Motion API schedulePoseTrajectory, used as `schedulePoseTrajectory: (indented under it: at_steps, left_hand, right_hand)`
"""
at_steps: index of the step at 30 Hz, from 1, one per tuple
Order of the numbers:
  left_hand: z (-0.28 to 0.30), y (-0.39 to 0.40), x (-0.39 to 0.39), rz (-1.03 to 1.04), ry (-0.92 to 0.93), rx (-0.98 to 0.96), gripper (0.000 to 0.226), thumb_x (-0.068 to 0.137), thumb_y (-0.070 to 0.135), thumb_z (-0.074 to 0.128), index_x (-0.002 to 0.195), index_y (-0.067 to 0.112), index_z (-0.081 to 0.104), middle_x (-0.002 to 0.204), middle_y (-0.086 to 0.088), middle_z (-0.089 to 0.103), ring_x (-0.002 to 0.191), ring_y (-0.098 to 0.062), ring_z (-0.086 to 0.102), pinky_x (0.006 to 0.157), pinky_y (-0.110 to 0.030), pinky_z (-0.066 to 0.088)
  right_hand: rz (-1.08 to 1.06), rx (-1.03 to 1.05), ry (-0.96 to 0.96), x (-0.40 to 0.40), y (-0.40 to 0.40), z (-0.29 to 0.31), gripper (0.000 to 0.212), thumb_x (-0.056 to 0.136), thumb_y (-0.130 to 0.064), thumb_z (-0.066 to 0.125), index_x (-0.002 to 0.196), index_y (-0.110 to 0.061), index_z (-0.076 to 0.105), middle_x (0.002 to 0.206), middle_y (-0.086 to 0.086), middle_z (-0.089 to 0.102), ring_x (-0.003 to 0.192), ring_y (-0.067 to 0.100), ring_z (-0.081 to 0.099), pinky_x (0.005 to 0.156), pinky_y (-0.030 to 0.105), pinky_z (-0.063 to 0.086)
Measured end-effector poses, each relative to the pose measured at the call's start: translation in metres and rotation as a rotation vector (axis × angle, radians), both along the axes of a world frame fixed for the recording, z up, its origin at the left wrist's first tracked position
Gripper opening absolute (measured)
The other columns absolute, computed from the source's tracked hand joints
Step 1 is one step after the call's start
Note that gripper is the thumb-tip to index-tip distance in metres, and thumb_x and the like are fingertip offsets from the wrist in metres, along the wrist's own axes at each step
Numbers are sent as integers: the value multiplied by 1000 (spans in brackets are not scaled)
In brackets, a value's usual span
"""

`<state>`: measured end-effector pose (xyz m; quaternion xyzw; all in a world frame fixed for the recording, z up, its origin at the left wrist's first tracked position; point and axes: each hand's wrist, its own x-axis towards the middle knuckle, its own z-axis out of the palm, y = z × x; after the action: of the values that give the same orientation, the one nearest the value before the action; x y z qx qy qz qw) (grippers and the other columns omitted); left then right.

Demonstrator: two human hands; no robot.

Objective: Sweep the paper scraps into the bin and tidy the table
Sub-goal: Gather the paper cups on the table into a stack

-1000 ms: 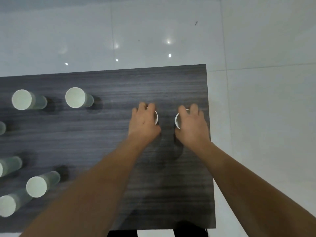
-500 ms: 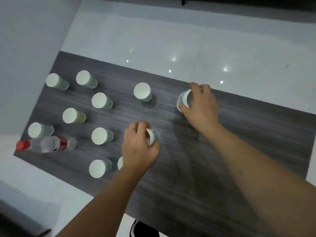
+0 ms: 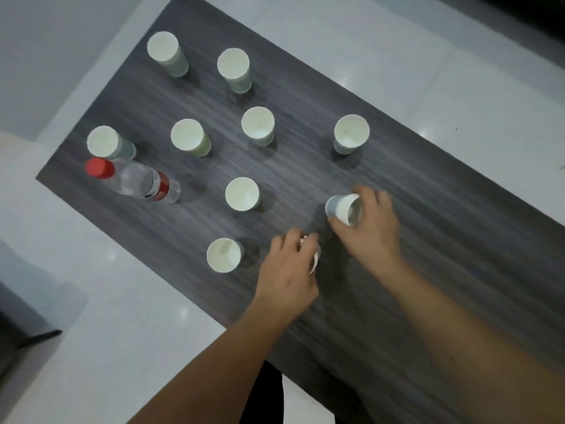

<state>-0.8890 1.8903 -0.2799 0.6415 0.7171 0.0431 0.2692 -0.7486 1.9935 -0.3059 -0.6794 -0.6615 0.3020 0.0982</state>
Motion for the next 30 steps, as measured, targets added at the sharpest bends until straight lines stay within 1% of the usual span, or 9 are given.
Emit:
schedulePoseTrajectory:
  at_steps: [4, 8, 12, 14, 16, 20, 25, 28, 30]
  left_hand:
    - [3, -4, -9, -22, 32, 7, 51, 60, 21, 64, 108, 20, 48, 108, -3, 47, 89, -27, 45, 65, -39, 48]
    - [1, -17, -30, 1, 66, 15, 50, 61, 22, 61, 109, 19, 51, 109, -4, 49, 87, -27, 45, 64, -39, 46]
    - [2, -31, -44, 63, 110, -22, 44, 62, 20, 60, 105, 20, 50, 106, -4, 47, 86, -27, 45, 55, -35, 42]
    - [2, -37, -49, 65, 158, -34, 47, 60, 20, 67, 104, 19, 50, 104, -5, 48, 85, -27, 46, 54, -35, 38]
    - [1, -40, -53, 77, 179, -34, 51, 59, 19, 72, 104, 18, 49, 105, -6, 49, 86, -26, 46, 54, -34, 37]
    - [-9, -39, -49, 25, 131, -47, 59, 67, 18, 73, 119, 19, 46, 120, -7, 45, 99, -28, 46, 62, -36, 45]
    - [-25, -32, -42, 38, 13, -130, 56, 73, 26, 73, 120, 22, 43, 122, -2, 40, 106, -26, 43, 71, -37, 48]
    - [-22, -31, -44, 33, 21, -128, 50, 70, 27, 63, 117, 22, 49, 111, -2, 44, 97, -26, 46, 67, -36, 45]
    - [-10, -34, -50, 114, 33, 23, 44, 64, 32, 57, 106, 19, 55, 102, -2, 49, 86, -24, 47, 64, -34, 41]
  right_hand:
    - [-33, 47, 108, -43, 7, 16, 61, 67, -45, 78, 121, -30, 52, 115, -2, 53, 91, 7, 43, 79, 27, 36]
    - [-25, 28, 123, -66, 1, 24, 62, 68, -40, 81, 122, -24, 55, 115, 3, 54, 99, 16, 51, 79, 26, 34]
    - [-13, 0, 119, -72, -14, 27, 62, 69, -39, 82, 123, -24, 55, 117, 3, 53, 95, 10, 46, 77, 25, 33]
    - [-13, -8, 120, -72, -22, 28, 61, 69, -38, 83, 122, -24, 55, 116, 2, 53, 97, 14, 49, 79, 26, 35]
    - [-4, -9, 128, -73, -29, 28, 61, 69, -37, 83, 122, -23, 56, 116, 3, 53, 102, 17, 52, 80, 25, 34]
    - [-16, -2, 132, -75, -35, 29, 61, 69, -37, 83, 122, -22, 57, 117, 2, 53, 102, 15, 51, 81, 22, 32]
    - [-52, 26, 184, -78, -32, 35, 64, 69, -41, 83, 125, -26, 56, 115, -4, 51, 94, 2, 43, 81, 20, 33]
    - [-34, 42, 250, -92, -28, 40, 64, 68, -45, 83, 124, -30, 55, 113, -9, 50, 92, -4, 41, 84, 20, 34]
    - [11, 81, 301, -107, -24, 42, 64, 66, -48, 81, 123, -32, 55, 111, -12, 50, 97, -2, 45, 86, 22, 38]
